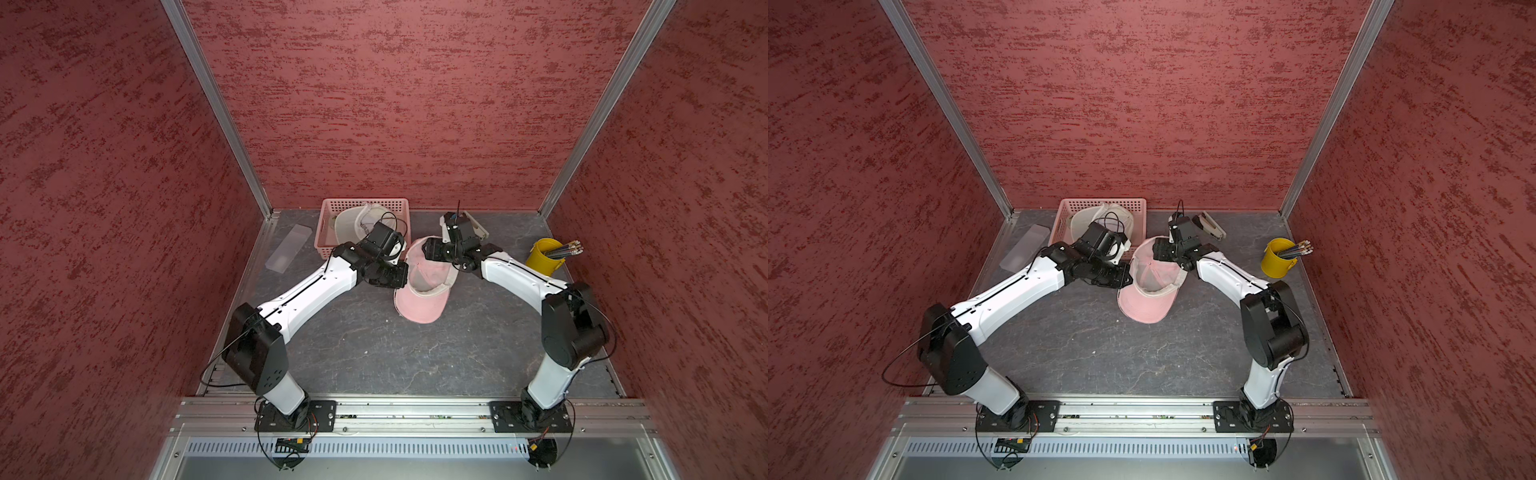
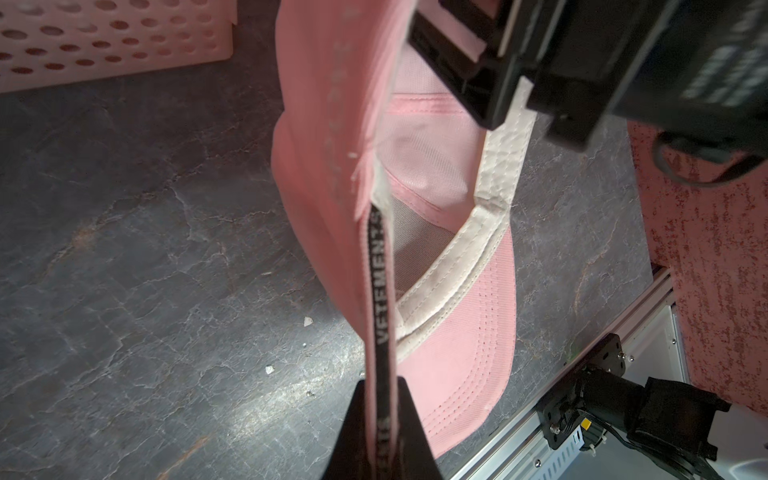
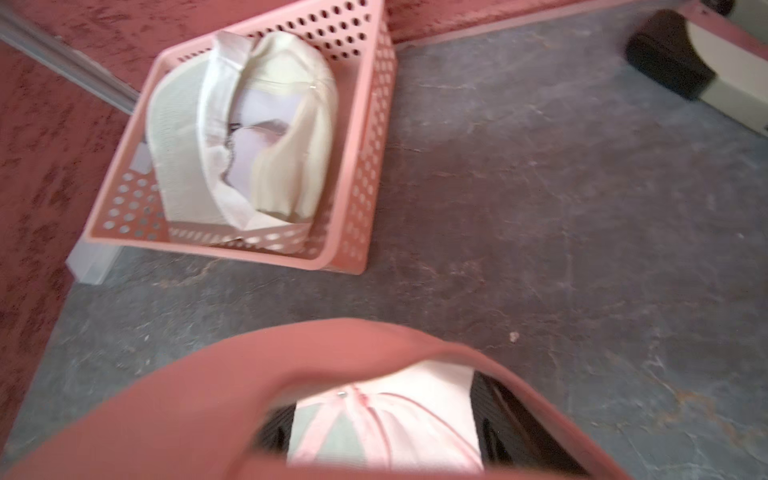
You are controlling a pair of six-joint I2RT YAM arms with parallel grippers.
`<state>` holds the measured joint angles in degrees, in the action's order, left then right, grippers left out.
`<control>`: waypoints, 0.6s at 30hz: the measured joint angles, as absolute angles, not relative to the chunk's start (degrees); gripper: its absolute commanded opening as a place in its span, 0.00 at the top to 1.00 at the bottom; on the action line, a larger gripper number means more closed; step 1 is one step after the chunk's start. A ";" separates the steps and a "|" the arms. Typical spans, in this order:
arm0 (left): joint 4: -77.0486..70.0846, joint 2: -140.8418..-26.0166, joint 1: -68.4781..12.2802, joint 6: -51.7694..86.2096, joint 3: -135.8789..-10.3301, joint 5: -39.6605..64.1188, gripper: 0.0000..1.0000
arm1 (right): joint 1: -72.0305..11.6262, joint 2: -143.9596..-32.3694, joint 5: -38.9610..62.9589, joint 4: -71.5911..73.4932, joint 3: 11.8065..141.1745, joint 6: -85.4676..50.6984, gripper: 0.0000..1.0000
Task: Turn the baseball cap inside out
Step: Turn over the baseball cap.
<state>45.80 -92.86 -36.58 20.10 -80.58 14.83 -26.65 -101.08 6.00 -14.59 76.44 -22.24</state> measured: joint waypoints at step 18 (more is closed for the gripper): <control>45.80 -96.51 -34.04 22.59 -80.58 22.79 1.00 | -30.59 -90.04 9.67 -26.11 77.52 -14.41 0.25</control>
